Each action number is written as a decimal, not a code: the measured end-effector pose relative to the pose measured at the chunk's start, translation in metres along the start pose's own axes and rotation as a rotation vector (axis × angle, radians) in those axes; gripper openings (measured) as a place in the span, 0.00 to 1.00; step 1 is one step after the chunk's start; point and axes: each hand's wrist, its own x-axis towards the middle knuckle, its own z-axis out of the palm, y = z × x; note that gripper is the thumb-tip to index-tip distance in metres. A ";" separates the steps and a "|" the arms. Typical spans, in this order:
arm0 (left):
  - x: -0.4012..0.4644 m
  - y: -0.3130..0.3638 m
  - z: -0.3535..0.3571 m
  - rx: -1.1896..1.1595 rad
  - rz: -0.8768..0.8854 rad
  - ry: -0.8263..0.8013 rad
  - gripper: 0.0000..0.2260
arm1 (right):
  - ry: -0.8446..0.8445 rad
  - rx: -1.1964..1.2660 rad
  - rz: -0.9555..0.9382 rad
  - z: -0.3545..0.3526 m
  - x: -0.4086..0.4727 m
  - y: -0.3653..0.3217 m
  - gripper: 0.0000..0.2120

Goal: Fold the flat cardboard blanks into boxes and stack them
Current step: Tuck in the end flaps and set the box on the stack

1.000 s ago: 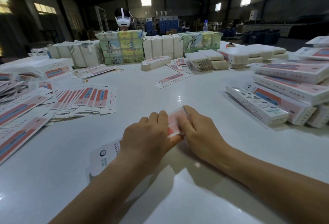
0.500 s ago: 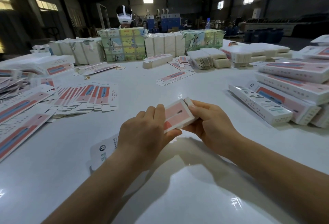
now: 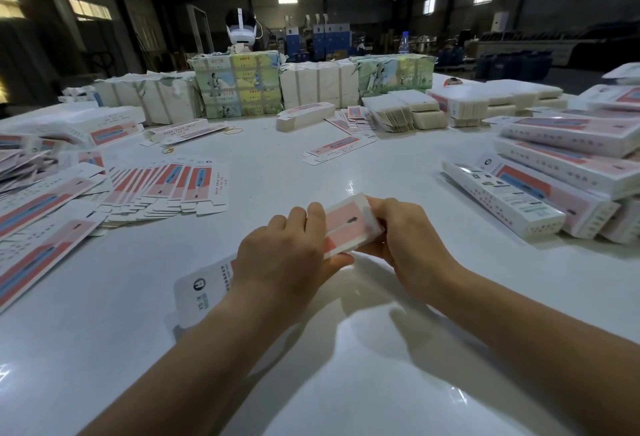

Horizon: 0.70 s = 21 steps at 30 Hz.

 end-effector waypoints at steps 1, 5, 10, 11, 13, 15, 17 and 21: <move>0.000 0.001 0.000 0.007 -0.004 0.009 0.31 | 0.005 -0.023 -0.015 0.001 -0.001 0.001 0.17; 0.001 0.005 0.002 0.005 -0.026 0.063 0.30 | 0.073 -0.370 -0.242 0.007 -0.007 0.004 0.14; 0.001 0.010 0.003 0.053 -0.014 0.108 0.29 | 0.090 -0.513 -0.341 0.005 -0.009 0.003 0.11; 0.000 0.010 0.003 0.056 -0.009 0.115 0.29 | 0.071 -0.488 -0.323 0.004 -0.008 0.002 0.11; -0.001 0.008 0.001 0.024 -0.009 0.079 0.31 | 0.025 -0.406 -0.258 0.002 -0.005 0.000 0.11; -0.001 0.005 -0.004 -0.012 -0.050 0.010 0.35 | -0.043 -0.261 -0.164 0.002 -0.002 -0.003 0.11; -0.001 0.000 0.002 0.007 -0.049 0.063 0.41 | -0.035 -0.156 -0.060 0.004 -0.003 -0.002 0.13; 0.001 -0.004 -0.003 -0.029 -0.014 0.019 0.33 | -0.093 -0.359 -0.172 0.004 -0.003 0.006 0.12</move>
